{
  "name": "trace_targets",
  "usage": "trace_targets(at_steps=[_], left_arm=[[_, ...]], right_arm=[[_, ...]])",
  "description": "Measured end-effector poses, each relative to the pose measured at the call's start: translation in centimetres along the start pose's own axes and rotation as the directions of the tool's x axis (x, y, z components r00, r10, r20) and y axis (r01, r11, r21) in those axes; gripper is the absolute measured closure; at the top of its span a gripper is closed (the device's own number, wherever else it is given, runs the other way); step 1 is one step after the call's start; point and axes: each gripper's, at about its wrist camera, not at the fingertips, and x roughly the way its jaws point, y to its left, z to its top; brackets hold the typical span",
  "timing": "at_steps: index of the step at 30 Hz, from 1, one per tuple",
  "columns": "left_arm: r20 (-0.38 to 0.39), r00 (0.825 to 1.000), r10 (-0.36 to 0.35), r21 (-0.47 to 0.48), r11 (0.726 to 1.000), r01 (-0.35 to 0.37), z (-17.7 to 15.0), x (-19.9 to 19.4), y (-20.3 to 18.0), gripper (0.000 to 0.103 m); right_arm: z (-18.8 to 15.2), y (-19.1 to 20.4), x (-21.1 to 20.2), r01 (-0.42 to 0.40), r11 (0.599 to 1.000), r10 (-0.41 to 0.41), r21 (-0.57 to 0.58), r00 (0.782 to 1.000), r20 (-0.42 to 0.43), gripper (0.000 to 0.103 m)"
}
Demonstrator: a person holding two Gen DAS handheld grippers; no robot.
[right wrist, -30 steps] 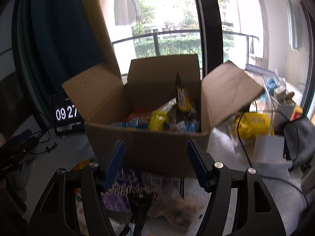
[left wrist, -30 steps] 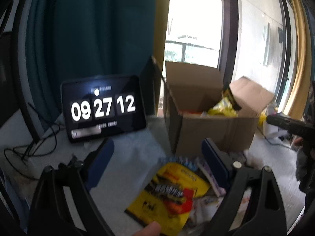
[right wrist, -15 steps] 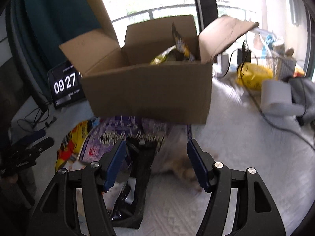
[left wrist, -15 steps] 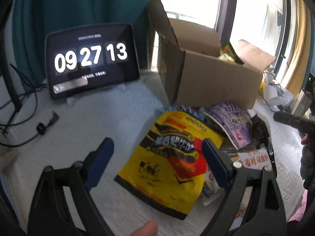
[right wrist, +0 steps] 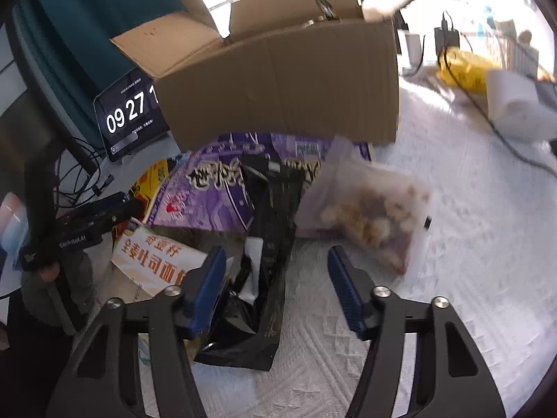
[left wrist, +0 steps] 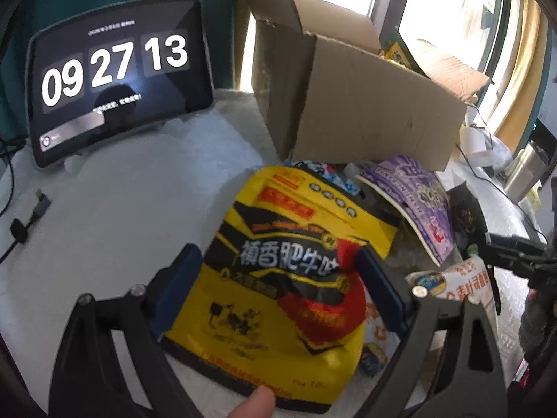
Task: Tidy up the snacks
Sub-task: 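Grasp the black bag with the right gripper while the left gripper grasps the yellow-black bag, then lift both held bags and carry them over the cardboard box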
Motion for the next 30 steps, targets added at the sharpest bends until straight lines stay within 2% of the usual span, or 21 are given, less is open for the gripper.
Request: trace_targets(at_steps=[5, 8, 9, 11, 13, 15, 17, 21, 30], left_arm=[[-0.024, 0.998, -0.053, -0.037, 0.998, 0.053, 0.3, 1.0, 0.5, 0.011], [-0.030, 0.997, -0.074, -0.052, 0.996, 0.072, 0.4, 1.1, 0.9, 0.012], [-0.028, 0.997, -0.068, -0.045, 0.997, 0.067, 0.4, 1.0, 0.7, 0.014], [-0.023, 0.998, -0.064, -0.030, 0.998, 0.063, 0.3, 0.7, 0.3, 0.023], [-0.019, 0.997, -0.072, -0.024, 0.997, 0.071, 0.2, 0.3, 0.0, 0.033], [-0.010, 0.998, -0.061, -0.021, 0.998, 0.061, 0.2, -0.2, -0.2, 0.034], [-0.002, 0.998, -0.057, -0.021, 0.998, 0.057, 0.2, -0.7, -0.4, 0.042], [0.016, 0.998, -0.057, -0.044, 0.997, 0.058, 0.6, -1.7, -0.5, 0.043], [0.097, 0.994, -0.056, -0.019, 0.998, 0.058, 2.7, -5.3, -2.6, 0.043]], right_arm=[[-0.6, -0.7, 1.0, -0.060, 0.997, 0.061, 0.043, 0.998, -0.031, 0.052], [-0.6, -0.9, 1.4, -0.109, 0.992, 0.112, 0.062, 0.993, -0.043, 0.068], [-0.6, -0.9, 1.3, -0.116, 0.992, 0.118, 0.058, 0.992, -0.038, 0.072], [-0.6, -0.4, 1.1, -0.119, 0.992, 0.120, 0.034, 0.992, -0.033, 0.075], [-0.5, 0.0, 0.6, -0.115, 0.993, 0.116, 0.006, 0.993, -0.028, 0.076], [-0.4, 0.4, 0.2, -0.110, 0.994, 0.110, -0.017, 0.994, -0.019, 0.077], [-0.1, 0.6, -0.5, -0.108, 0.994, 0.108, -0.034, 0.994, -0.005, 0.077], [0.7, 0.1, -2.0, -0.103, 0.994, 0.105, -0.047, 0.994, 0.039, 0.077], [3.1, -1.9, -5.5, -0.093, 0.993, 0.104, -0.078, 0.981, 0.161, 0.077]])
